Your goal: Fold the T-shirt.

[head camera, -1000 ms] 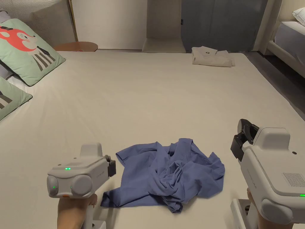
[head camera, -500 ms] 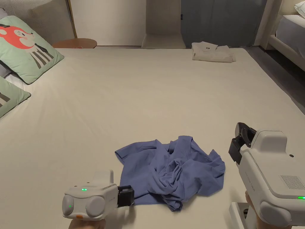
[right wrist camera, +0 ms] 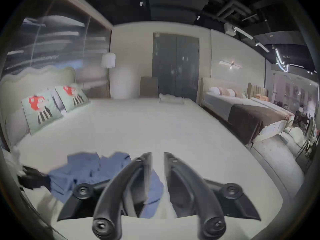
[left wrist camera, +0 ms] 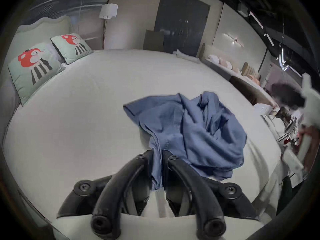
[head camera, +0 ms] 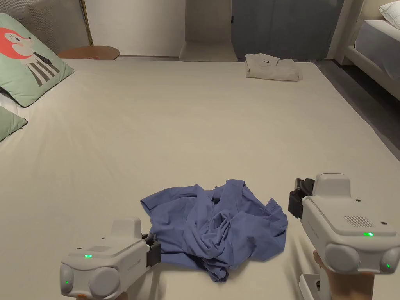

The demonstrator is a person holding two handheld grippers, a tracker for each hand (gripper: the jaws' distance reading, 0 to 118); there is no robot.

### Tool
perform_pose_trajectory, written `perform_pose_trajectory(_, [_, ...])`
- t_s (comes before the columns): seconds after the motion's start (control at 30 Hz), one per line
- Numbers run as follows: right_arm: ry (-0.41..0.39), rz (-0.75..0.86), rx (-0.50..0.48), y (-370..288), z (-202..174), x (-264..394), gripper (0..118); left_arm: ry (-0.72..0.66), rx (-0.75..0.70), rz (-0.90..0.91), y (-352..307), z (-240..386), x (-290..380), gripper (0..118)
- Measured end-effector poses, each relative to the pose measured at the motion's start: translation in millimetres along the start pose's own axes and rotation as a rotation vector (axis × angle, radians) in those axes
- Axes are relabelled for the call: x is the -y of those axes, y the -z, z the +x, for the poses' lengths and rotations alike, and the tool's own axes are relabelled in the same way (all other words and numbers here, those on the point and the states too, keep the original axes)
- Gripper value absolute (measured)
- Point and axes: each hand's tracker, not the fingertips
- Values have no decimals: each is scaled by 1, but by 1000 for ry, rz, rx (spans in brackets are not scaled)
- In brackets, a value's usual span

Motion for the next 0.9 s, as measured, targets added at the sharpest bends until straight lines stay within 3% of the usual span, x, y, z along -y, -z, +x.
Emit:
perform_pose_trajectory(0.07, [-6,-105,-17,26,5,0,51,10,4,10,-4,-1,-6,7])
perform_pose_trajectory(0.2, [23,-295,-64,83,13,13,112,53,8,25,-4,-1,-11,7])
perform_pose_trajectory(0.33, [-1,-450,-87,112,6,24,111,50,12,12,1,-4,-11,7])
perform_pose_trajectory(0.37, [-30,-467,-88,116,3,27,109,44,11,10,3,-5,-11,7])
perform_pose_trajectory(0.43, [-59,-479,-96,126,-1,38,87,32,8,0,5,-7,-9,7])
perform_pose_trajectory(0.5, [-71,-529,-118,131,-8,45,61,24,8,-11,8,-10,-8,7])
perform_pose_trajectory(0.57, [-19,-476,-152,120,-9,44,39,22,5,-17,9,-11,-7,7])
perform_pose_trajectory(0.6, [-16,-480,-154,116,-10,42,17,20,5,-18,9,-12,-6,7])
perform_pose_trajectory(0.63, [-19,-476,-165,112,-10,39,6,14,6,-17,8,-13,-6,7])
perform_pose_trajectory(0.73, [-70,-417,-165,104,-10,29,5,-22,23,-8,5,-18,-11,7])
perform_pose_trajectory(0.9, [-51,-246,-157,66,4,-28,5,-45,4,66,-3,-28,-40,7])
